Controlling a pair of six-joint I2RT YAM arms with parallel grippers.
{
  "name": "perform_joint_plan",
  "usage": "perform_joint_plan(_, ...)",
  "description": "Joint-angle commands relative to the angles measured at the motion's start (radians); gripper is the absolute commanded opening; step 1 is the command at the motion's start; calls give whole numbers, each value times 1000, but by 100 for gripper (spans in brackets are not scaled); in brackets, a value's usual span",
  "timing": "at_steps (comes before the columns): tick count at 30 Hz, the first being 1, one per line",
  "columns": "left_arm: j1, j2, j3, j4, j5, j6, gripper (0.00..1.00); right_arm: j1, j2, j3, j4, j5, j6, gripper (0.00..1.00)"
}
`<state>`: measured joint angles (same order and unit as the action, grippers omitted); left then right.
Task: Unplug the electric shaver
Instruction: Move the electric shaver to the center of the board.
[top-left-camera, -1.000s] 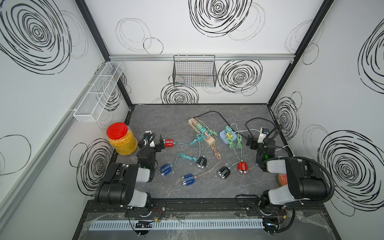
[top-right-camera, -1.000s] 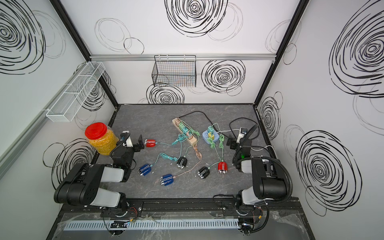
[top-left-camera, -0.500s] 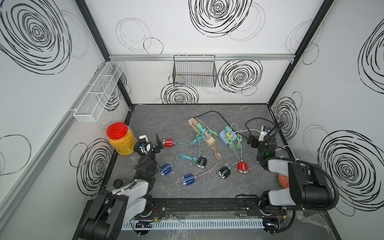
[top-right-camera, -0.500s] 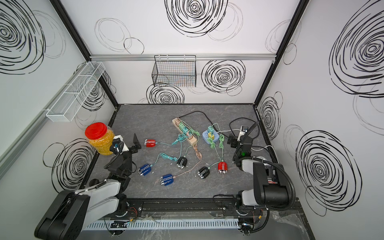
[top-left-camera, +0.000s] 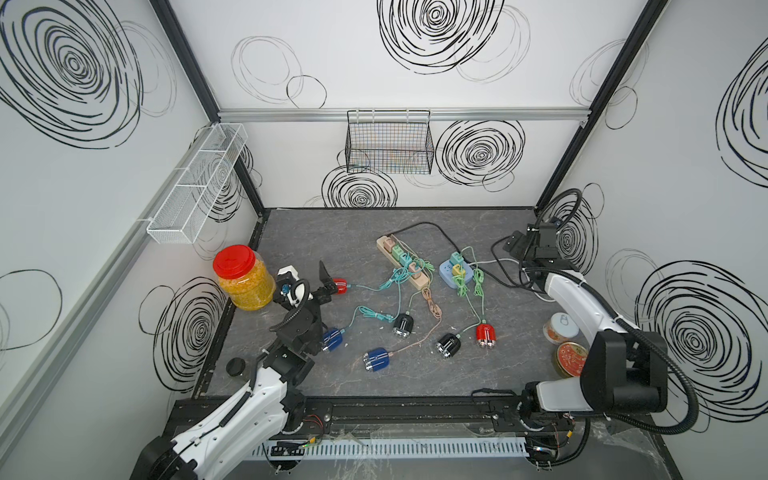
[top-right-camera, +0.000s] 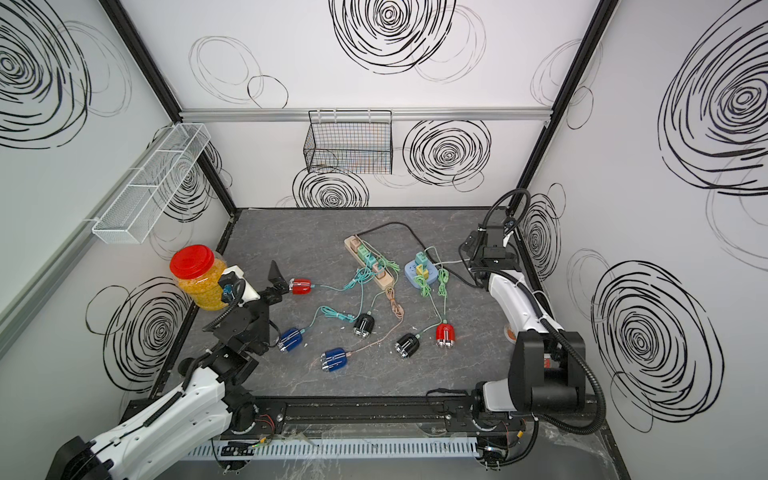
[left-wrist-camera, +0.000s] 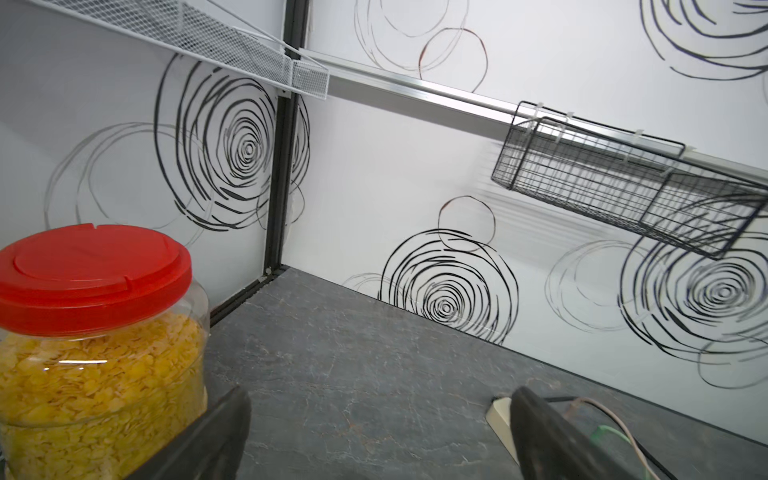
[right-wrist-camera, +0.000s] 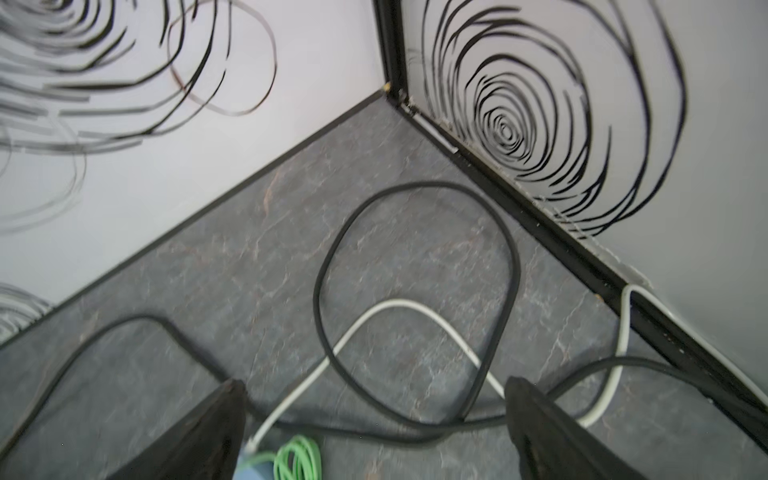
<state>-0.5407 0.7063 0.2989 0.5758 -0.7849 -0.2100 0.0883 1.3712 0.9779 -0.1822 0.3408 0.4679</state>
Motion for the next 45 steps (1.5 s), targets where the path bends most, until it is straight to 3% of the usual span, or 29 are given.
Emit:
perform_joint_plan(1, -65, -38, 59, -221, -44, -41, 99, 112, -124, 9, -96, -44, -52, 100)
perform_joint_plan(5, -85, -35, 157, -433, -24, -92, 99, 204, -231, 23, -112, -175, -87, 100)
perform_joint_plan(11, -52, -4, 237, -580, 150, -170, 99, 308, -290, 57, -157, -381, -21, 99)
perform_joint_plan(14, 39, 27, 282, -659, 287, -242, 97, 377, -291, 51, -155, -424, 8, 97)
perform_joint_plan(17, 197, 102, 321, -714, 514, -296, 87, 451, -268, 56, -157, -401, 25, 96)
perform_joint_plan(19, 254, 162, 347, -751, 590, -299, 83, 496, -246, 60, -156, -385, 36, 95)
perform_joint_plan(24, 262, 295, 434, -870, 566, -258, 83, 584, -195, 76, -152, -343, 63, 94)
perform_joint_plan(28, 262, 384, 514, -961, 481, -220, 84, 631, -164, 91, -154, -330, 76, 94)
perform_joint_plan(33, 272, 522, 600, -989, 466, -185, 91, 668, -150, 88, -130, -329, 87, 94)
perform_joint_plan(36, 272, 592, 633, -974, 467, -189, 77, 679, -149, 94, -138, -320, 89, 94)
perform_joint_plan(45, 288, 804, 738, -980, 410, -130, 74, 689, -200, 61, -154, -298, 92, 94)
